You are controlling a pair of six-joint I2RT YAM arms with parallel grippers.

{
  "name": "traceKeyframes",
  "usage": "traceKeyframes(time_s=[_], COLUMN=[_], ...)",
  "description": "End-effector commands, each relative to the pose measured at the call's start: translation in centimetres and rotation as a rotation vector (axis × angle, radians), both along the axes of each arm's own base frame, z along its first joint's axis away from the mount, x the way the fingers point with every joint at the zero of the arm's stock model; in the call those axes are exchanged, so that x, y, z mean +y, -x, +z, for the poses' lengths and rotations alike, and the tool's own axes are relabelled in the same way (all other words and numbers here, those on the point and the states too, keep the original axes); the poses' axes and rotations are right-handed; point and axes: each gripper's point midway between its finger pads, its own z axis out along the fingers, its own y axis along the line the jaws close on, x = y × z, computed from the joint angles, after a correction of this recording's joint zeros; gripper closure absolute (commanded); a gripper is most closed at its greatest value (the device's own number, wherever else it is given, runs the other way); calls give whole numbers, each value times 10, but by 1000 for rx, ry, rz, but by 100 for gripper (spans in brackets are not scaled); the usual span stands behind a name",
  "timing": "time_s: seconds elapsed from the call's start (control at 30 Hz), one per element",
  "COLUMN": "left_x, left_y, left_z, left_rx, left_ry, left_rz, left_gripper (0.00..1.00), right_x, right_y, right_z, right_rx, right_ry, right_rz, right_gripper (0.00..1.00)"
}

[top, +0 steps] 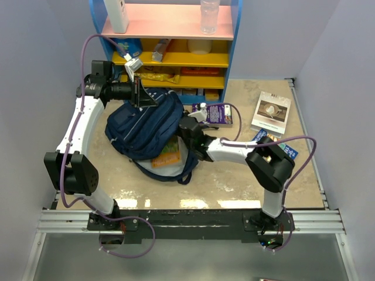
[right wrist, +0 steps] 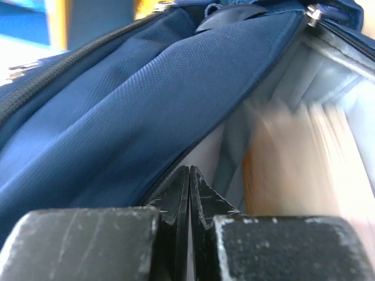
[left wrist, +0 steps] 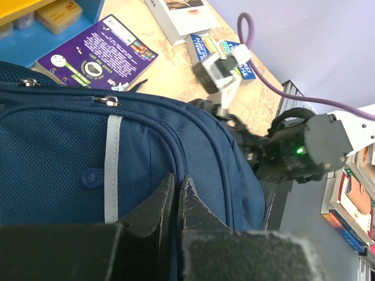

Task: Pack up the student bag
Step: Place the book in the student bag.

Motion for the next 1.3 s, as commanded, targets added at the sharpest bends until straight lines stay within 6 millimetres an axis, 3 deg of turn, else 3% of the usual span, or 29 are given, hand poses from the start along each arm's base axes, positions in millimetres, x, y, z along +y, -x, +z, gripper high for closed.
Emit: traceKeyframes(time_s=[0.0,0.03,0.1,0.17,0.3,0.37,0.53,0.67,0.7,0.77,1.03,1.13,1.27], left_x=[-10,-10,-10,-9,-10,-10,-10,-10,-9,-9,-12,-14,-13], left_y=[30,29,29,28,25,24,24,26,26,26,26,28,29], left_z=[57,58,57,57,60,61,69,70,69,68,65,66,65], left_rx=[-111,-111,-115,-115,-113,-118,-133,-138,-139,-139,-133,-137,-137], left_ry=[117,117,119,120,127,126,132,131,128,127,137,139,135], left_rz=[-105,-105,-110,-111,-108,-106,-99,-100,-99,-99,-111,-117,-114], left_gripper=[100,100,100,100,100,100,100,100,100,100,100,100,100], right_x=[24,18,2,-22,-66,-72,-61,-41,-31,-21,7,17,13], right_y=[-6,2,13,31,51,60,65,69,68,78,94,93,87], right_z=[17,-4,-19,-59,-95,-110,-129,-142,-138,-147,-147,-133,-118], right_rx=[26,74,109,180,248,284,320,339,310,317,279,234,190], right_ry=[133,256,385,506,641,668,660,636,600,572,441,381,414], right_rz=[-15,-1,3,30,41,88,195,302,324,407,564,581,554], right_gripper=[88,73,49,40,21,10,7,8,10,13,25,30,31])
